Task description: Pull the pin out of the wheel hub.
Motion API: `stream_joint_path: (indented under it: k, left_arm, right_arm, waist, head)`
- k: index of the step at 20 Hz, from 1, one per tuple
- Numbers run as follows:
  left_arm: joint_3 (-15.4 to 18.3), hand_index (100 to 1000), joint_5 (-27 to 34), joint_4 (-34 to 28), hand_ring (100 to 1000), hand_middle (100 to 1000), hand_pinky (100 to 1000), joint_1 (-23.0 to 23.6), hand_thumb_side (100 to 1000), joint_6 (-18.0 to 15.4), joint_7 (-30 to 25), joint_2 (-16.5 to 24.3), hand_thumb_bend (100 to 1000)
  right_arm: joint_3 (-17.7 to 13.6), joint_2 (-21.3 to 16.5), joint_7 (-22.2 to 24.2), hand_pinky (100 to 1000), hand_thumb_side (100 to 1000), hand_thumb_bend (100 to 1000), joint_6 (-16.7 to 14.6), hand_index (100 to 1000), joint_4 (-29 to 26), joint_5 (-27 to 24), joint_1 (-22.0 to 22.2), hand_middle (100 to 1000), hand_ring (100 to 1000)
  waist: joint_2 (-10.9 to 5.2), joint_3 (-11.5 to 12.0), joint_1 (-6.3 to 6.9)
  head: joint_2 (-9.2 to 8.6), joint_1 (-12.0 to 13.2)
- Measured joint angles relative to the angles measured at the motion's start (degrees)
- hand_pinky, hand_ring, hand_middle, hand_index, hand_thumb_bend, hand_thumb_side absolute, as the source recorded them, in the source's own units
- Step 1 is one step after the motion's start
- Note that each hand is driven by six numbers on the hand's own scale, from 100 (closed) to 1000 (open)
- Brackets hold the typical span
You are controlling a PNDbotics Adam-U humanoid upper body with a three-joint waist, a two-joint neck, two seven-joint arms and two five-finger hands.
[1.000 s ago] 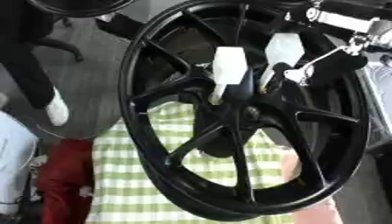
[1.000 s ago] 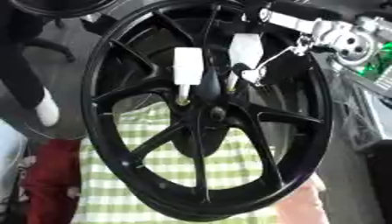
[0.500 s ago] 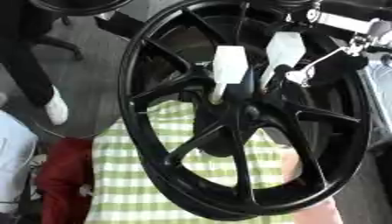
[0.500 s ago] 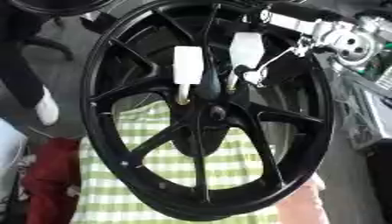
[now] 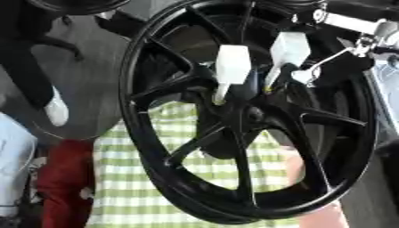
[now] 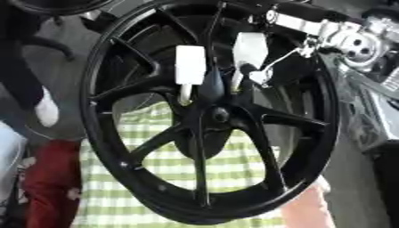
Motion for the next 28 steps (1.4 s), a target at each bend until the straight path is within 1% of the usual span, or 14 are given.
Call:
stream_joint_path:
  k: [4, 7, 8, 10, 13, 16, 23, 28]
  left_arm:
    - [0.0, 830, 0.0, 0.0, 841, 835, 667, 0.0, 865, 0.0, -0.1, 0.0, 212]
    - [-0.1, 828, 0.0, 0.0, 841, 834, 667, 0.0, 865, 0.1, -0.1, 0.0, 210]
    - [-0.1, 828, 0.0, 0.0, 841, 835, 667, 0.0, 865, 0.1, -0.1, 0.0, 210]
    - [-0.2, 827, 0.0, 0.0, 841, 835, 667, 0.0, 865, 0.1, -0.1, 0.0, 209]
    - [-0.3, 826, 0.0, 0.0, 840, 834, 667, 0.0, 866, 0.1, -0.1, 0.0, 207]
    - [-0.3, 825, 0.0, 0.0, 840, 833, 667, 0.0, 868, 0.1, -0.2, 0.0, 204]
    - [-0.3, 823, 0.0, 0.1, 840, 834, 668, 0.0, 869, 0.0, -0.2, 0.0, 199]
    - [-0.3, 823, -0.3, 0.3, 840, 835, 668, 0.0, 869, 0.0, -0.2, 0.0, 197]
  right_arm:
    - [0.0, 0.0, 0.0, 900, 100, 182, 0.0, 805, 0.0, 0.3, 0.1, 788, 808]
    - [0.0, 0.0, 0.3, 890, 100, 142, -0.3, 780, 0.1, 0.6, 0.1, 758, 779]
    - [0.0, 0.0, 0.4, 884, 100, 117, -0.4, 759, 0.2, 0.7, 0.1, 732, 759]
    - [0.0, 0.0, 0.5, 879, 100, 100, -0.7, 729, 0.4, 0.7, 0.1, 690, 740]
    - [0.0, 0.0, 0.8, 871, 100, 100, -1.1, 665, 0.5, 0.7, -0.1, 582, 727]
    - [0.0, 0.0, 0.9, 862, 100, 100, -1.3, 622, 0.9, 0.7, -0.4, 509, 690]
    - [-0.1, 0.4, 1.2, 843, 100, 100, -1.9, 509, 2.7, 0.3, -1.9, 395, 612]
    - [-0.6, 1.4, 3.6, 823, 100, 100, -4.1, 447, 4.7, -0.6, -5.0, 329, 571]
  waist:
    - [0.06, 0.2, 0.0]
    - [0.08, 0.2, 0.0]
    - [0.08, 0.2, 0.0]
    - [0.09, 0.2, 0.0]
    - [0.12, 0.2, 0.0]
    - [0.17, 0.2, 0.0]
    - [0.28, 0.1, 0.0]
    - [0.28, -0.1, -0.01]
  head:
    - [-0.01, 0.0]
    - [-0.01, -0.2]
    - [-0.02, -0.2]
    - [-0.02, -0.3]
    - [-0.02, -0.3]
    - [-0.02, -0.4]
    - [-0.02, -0.5]
    - [-0.01, -0.5]
